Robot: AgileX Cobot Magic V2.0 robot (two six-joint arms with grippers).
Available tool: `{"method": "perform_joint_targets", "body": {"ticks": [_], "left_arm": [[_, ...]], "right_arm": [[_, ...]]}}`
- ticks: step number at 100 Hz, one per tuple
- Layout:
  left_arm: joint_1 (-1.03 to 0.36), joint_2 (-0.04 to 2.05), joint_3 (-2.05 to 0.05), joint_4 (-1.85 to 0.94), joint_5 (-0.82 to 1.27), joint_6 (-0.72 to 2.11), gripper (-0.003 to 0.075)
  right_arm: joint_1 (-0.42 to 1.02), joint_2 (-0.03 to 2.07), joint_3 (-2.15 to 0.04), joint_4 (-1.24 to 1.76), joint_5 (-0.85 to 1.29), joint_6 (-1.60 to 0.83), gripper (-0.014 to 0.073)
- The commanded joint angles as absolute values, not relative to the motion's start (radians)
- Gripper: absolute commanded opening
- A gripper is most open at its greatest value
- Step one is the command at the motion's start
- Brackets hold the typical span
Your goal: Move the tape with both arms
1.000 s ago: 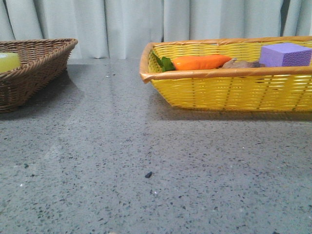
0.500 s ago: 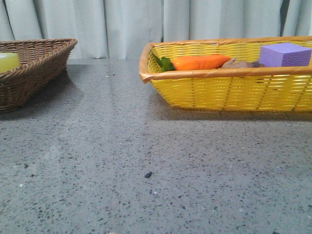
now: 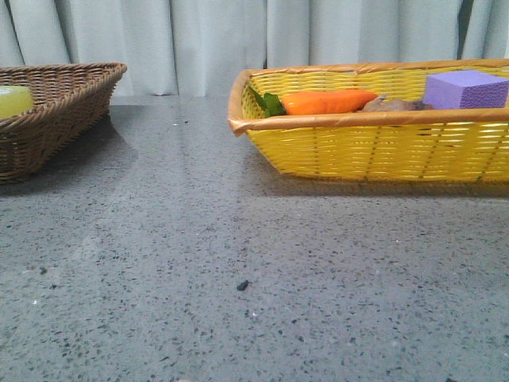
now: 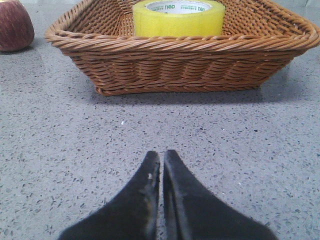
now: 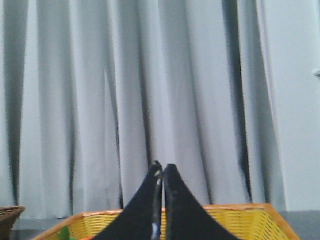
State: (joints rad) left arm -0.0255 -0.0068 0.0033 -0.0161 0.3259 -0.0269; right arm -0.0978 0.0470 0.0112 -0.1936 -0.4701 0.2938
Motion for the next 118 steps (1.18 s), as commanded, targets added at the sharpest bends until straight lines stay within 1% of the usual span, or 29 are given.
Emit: {"method": "perform_joint_targets", "body": {"ticks": [1, 16, 28, 35, 50, 62, 118], "left_arm": [[-0.024, -0.036, 0.013, -0.015, 0.269, -0.04, -0.002], [-0.024, -0.036, 0.013, -0.015, 0.269, -0.04, -0.002], [-0.024, -0.036, 0.013, -0.015, 0.266, -0.04, -0.002], [-0.024, -0.036, 0.013, -0.015, 0.266, -0.04, -0.002], [-0.024, -0.036, 0.013, -0.015, 0.266, -0.04, -0.002], [-0.024, -0.036, 0.013, -0.015, 0.266, -0.04, -0.0021], [-0.024, -0.036, 0.013, -0.015, 0.266, -0.04, -0.002]], "right_arm": [[-0.139, 0.033, 0.032, -0.176, -0.417, 0.279, -0.0074], [-0.183, -0.033, 0.032, -0.11, -0.09, 0.275, -0.0074], [-0.189, -0.031, 0.032, -0.091, 0.091, 0.234, -0.0074], [-0.189, -0.031, 0.032, -0.089, 0.155, 0.234, -0.0074], [-0.189, -0.031, 0.032, -0.089, 0.22, 0.234, -0.0074], [-0.189, -0.031, 0.032, -0.089, 0.319, 0.234, -0.0074], [-0.189, -0.031, 0.032, -0.089, 0.313, 0.234, -0.0074]]}}
